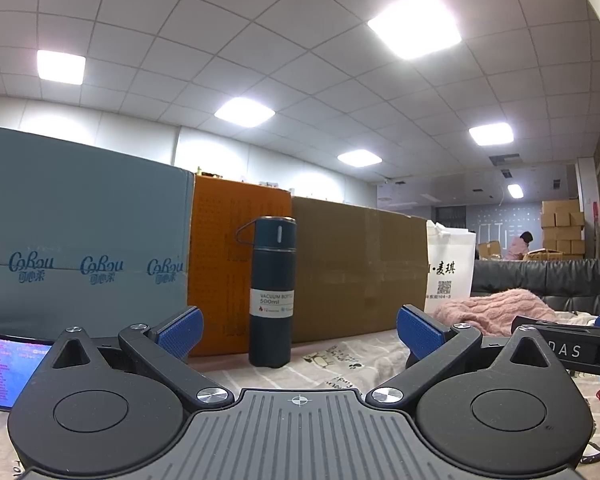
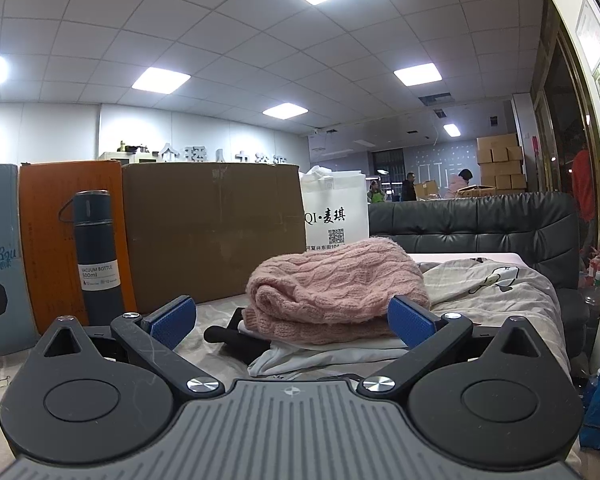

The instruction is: Fold clothes

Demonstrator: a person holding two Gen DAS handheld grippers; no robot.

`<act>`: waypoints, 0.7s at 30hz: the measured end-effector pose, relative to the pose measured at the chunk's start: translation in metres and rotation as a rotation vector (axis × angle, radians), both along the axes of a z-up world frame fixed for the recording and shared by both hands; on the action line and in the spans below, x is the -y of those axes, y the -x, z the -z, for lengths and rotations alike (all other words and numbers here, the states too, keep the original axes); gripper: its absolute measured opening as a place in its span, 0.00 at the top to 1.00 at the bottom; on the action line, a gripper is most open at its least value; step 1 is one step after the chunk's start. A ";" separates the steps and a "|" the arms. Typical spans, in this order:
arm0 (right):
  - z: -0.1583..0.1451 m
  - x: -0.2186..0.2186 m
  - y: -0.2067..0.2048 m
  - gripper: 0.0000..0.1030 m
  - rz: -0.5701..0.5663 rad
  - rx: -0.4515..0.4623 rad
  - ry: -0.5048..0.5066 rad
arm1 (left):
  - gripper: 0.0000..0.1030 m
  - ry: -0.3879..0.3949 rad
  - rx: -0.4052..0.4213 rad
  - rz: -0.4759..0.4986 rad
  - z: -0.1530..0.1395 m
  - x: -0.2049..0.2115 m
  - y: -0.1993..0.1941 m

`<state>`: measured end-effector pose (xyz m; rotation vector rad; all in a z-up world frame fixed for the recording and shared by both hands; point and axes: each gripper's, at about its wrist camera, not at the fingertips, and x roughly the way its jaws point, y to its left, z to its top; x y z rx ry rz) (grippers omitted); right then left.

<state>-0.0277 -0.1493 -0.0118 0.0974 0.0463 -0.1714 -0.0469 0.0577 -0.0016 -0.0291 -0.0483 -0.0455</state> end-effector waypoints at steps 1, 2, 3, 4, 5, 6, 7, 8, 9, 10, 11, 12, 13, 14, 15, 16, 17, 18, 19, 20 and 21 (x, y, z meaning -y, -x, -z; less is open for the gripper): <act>0.000 0.000 0.000 0.00 0.000 -0.002 -0.001 | 0.00 -0.001 -0.002 0.002 0.000 0.000 0.000; 0.000 0.000 -0.001 0.00 0.000 -0.004 -0.001 | 0.00 -0.001 -0.005 0.004 0.000 0.000 -0.001; 0.000 0.000 -0.001 0.00 -0.001 -0.005 -0.002 | 0.00 -0.003 -0.009 0.005 0.000 0.001 -0.002; 0.000 0.000 -0.001 0.00 -0.001 -0.007 -0.003 | 0.00 -0.006 -0.013 0.008 0.000 0.001 -0.002; 0.000 0.000 -0.002 0.00 -0.001 -0.010 -0.004 | 0.00 -0.010 -0.016 0.015 0.000 0.002 -0.003; 0.001 0.001 -0.002 0.00 -0.002 -0.012 -0.005 | 0.00 -0.014 -0.018 0.023 0.000 0.003 -0.003; 0.001 0.000 -0.003 0.00 -0.002 -0.014 -0.004 | 0.00 -0.018 -0.019 0.028 0.000 0.004 -0.004; 0.001 0.000 -0.003 0.00 -0.003 -0.016 -0.003 | 0.00 -0.023 -0.021 0.028 0.000 0.005 -0.004; 0.001 0.000 -0.003 0.00 -0.004 -0.017 -0.002 | 0.00 -0.026 -0.024 0.027 0.001 0.006 -0.005; 0.001 0.000 -0.003 0.00 -0.005 -0.017 -0.002 | 0.00 -0.027 -0.026 0.026 0.001 0.006 -0.005; 0.001 0.000 -0.003 0.00 -0.004 -0.018 -0.001 | 0.00 -0.026 -0.029 0.025 0.001 0.006 -0.005; 0.001 -0.001 -0.003 0.00 -0.004 -0.019 -0.001 | 0.00 -0.025 -0.033 0.024 0.001 0.006 -0.006; 0.001 -0.001 -0.003 0.00 -0.006 -0.023 -0.001 | 0.00 -0.025 -0.039 0.023 0.001 0.006 -0.007; 0.001 -0.001 -0.003 0.00 -0.007 -0.027 -0.001 | 0.00 -0.025 -0.045 0.021 0.001 0.006 -0.008; 0.001 -0.001 -0.004 0.00 -0.009 -0.036 0.000 | 0.00 -0.025 -0.052 0.019 0.001 0.006 -0.009; 0.001 -0.001 -0.007 0.00 -0.013 -0.048 0.002 | 0.00 -0.025 -0.058 0.017 0.002 0.006 -0.010; 0.002 -0.001 -0.009 0.00 -0.018 -0.062 0.002 | 0.00 -0.028 -0.064 0.017 0.002 0.006 -0.011; 0.002 -0.002 -0.011 0.00 -0.024 -0.076 0.003 | 0.00 -0.033 -0.069 0.019 0.002 0.007 -0.012; 0.003 -0.002 -0.013 0.00 -0.029 -0.090 0.004 | 0.00 -0.040 -0.073 0.022 0.002 0.008 -0.013; 0.003 -0.002 -0.014 0.00 -0.034 -0.101 0.005 | 0.00 -0.045 -0.075 0.024 0.002 0.009 -0.013; 0.004 -0.002 -0.015 0.00 -0.038 -0.108 0.005 | 0.00 -0.050 -0.074 0.025 0.002 0.010 -0.013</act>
